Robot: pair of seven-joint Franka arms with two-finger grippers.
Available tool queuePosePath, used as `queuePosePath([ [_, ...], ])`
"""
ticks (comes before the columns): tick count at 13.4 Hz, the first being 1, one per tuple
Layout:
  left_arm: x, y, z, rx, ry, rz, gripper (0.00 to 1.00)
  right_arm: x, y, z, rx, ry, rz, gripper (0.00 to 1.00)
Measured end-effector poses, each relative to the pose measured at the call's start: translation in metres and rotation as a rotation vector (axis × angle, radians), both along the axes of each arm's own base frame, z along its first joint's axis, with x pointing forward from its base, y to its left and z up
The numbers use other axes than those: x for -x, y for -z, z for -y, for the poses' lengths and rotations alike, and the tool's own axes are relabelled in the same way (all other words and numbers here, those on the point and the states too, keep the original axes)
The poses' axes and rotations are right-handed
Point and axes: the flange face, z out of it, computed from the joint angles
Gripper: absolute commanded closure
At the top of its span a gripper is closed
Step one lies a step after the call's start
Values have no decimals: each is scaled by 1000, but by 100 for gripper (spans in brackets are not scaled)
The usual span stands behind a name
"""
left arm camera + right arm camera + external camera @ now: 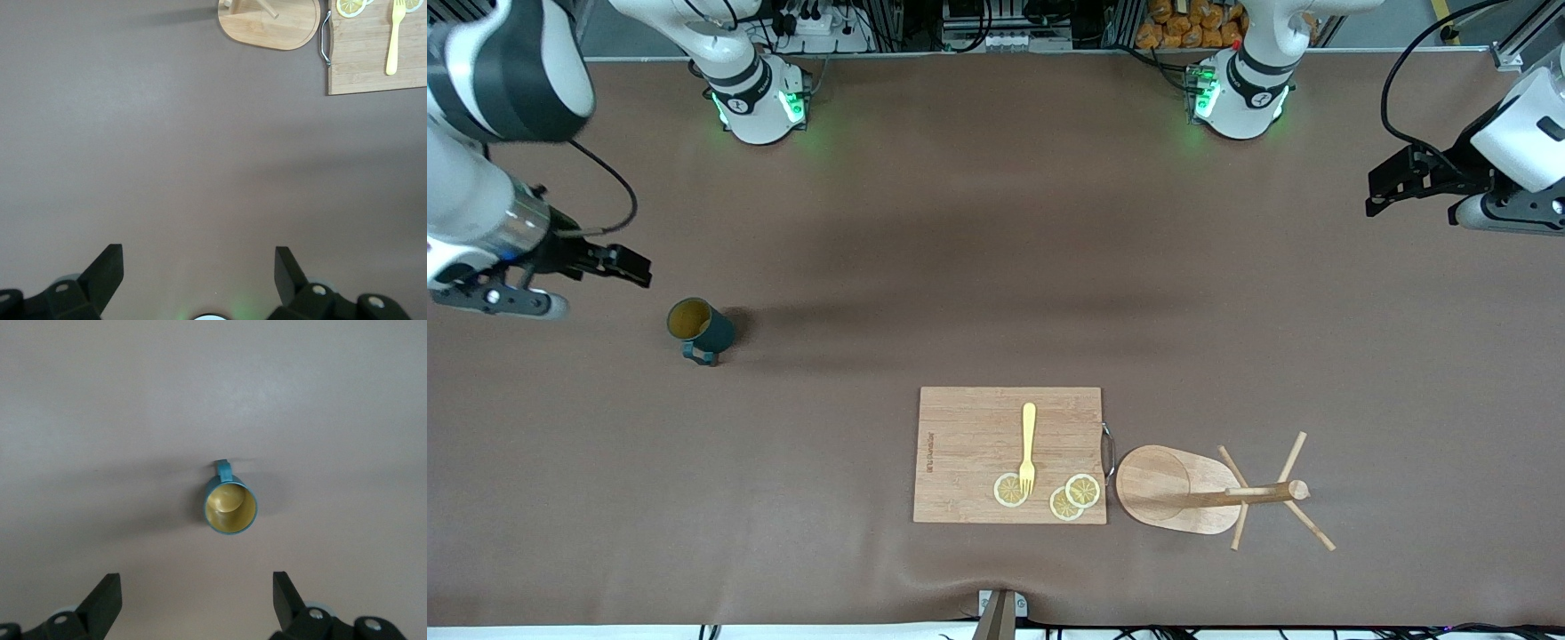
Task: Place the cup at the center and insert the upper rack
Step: 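Reach the right gripper down to the teal mug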
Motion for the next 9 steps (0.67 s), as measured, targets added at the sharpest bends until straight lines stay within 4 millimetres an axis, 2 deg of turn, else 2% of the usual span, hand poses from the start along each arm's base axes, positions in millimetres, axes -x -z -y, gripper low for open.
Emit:
queuePosePath([
  [3, 0, 1, 0, 0, -1, -1, 0, 12, 64, 18, -58, 66, -10, 0],
  [5, 0, 1, 0, 0, -1, -2, 0, 22, 99, 18, -72, 80, 5, 1],
  [8, -1, 2, 0, 0, -1, -4, 0, 31, 129, 8, -75, 69, 25, 15],
  [9, -1, 3, 0, -1, -1, -5, 0, 31, 136, 6, -75, 66, 29, 15],
])
